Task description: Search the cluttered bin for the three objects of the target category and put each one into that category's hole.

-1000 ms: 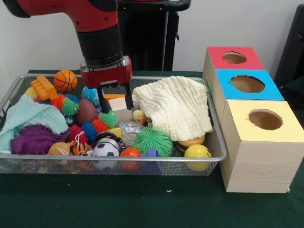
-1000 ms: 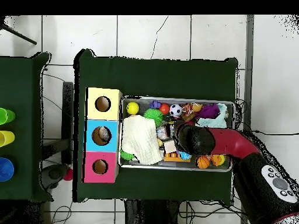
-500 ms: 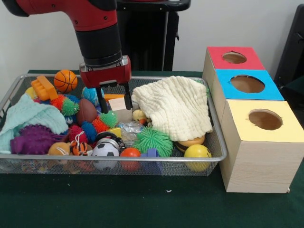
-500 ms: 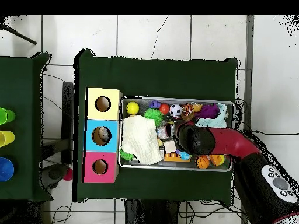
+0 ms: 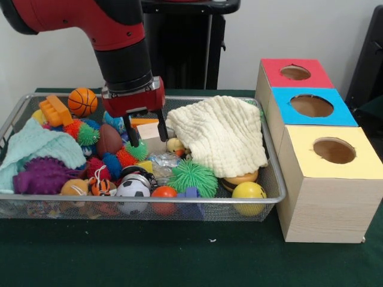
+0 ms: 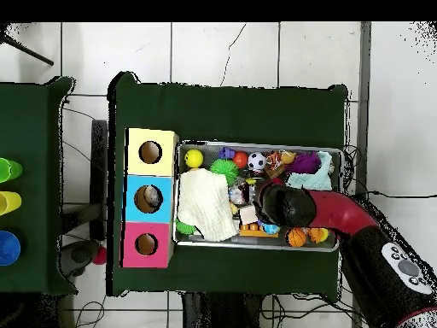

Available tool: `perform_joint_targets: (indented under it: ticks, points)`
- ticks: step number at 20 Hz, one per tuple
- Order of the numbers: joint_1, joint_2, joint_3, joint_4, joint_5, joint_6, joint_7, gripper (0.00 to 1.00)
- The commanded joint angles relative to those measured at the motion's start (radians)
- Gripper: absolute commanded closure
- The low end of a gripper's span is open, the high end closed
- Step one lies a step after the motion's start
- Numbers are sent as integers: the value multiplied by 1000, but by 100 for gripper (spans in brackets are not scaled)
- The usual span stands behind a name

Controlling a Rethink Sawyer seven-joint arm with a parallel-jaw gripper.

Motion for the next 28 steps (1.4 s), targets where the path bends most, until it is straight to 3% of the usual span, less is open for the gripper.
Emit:
perform_joint_targets:
  ticks: [1,23,28]
  points:
    - [-23,57,43,-29,30,19,0,0]
    - [-72,129,140,57,122,-68,68,0]
    - [-51,133,126,41,116,-72,74,0]
